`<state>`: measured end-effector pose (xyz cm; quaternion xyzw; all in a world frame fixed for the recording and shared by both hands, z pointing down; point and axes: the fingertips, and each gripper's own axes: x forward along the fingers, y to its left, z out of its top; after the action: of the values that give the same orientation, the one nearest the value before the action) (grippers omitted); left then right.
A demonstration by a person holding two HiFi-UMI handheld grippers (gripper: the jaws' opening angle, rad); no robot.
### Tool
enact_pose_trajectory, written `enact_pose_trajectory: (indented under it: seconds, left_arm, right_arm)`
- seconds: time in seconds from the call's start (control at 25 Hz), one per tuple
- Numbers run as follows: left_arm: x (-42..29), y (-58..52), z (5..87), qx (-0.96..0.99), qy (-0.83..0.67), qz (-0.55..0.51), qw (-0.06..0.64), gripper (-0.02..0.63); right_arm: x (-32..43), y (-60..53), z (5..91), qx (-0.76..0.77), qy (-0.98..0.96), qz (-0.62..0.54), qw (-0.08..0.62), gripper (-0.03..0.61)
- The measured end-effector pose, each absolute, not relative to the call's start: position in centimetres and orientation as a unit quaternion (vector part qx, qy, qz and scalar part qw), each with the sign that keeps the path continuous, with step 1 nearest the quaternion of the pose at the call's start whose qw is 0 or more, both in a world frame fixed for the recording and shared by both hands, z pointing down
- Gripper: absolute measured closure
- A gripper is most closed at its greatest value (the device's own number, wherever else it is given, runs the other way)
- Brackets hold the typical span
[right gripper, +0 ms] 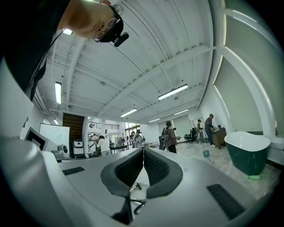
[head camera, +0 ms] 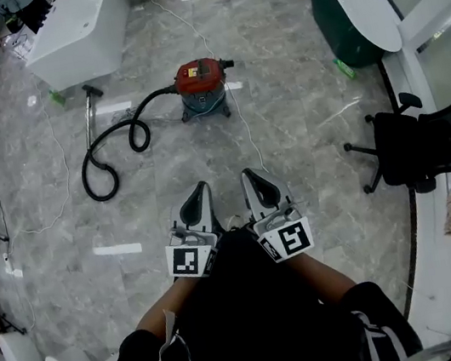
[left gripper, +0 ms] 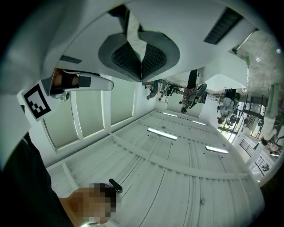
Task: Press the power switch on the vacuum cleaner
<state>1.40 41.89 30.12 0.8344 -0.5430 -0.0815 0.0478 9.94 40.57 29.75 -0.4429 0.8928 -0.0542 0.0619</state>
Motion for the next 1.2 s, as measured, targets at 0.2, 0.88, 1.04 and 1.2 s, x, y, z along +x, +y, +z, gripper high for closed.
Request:
enact_pose_trajectory:
  seconds: [0.2, 0.88, 1.04, 1.2]
  left_arm:
    - [2.6, 40.7, 30.6, 0.841, -0.531, -0.077, 0.066, 0.595]
    - [-1.1, 26.7, 31.0, 0.847, -0.510, -0.113, 0.093, 0.595]
    - [-2.5, 23.0, 30.7, 0.841, -0.515, -0.125, 0.110, 0.595]
    - [-3.4, 20.9, 31.6, 0.837, -0.521, -0.116, 0.119, 0.595]
  right_arm:
    - [10.9, 39.7, 30.4, -0.454, 0.888, -0.064, 0.047, 0.558]
    - [8.6, 26.5, 30.4, -0.493, 0.868, -0.053, 0.013, 0.558]
    - [6.0, 23.3, 30.6, -0.479, 0.876, -0.056, -0.005, 0.558]
    - [3.9, 21.1, 30.9, -0.458, 0.887, -0.058, -0.020, 0.558]
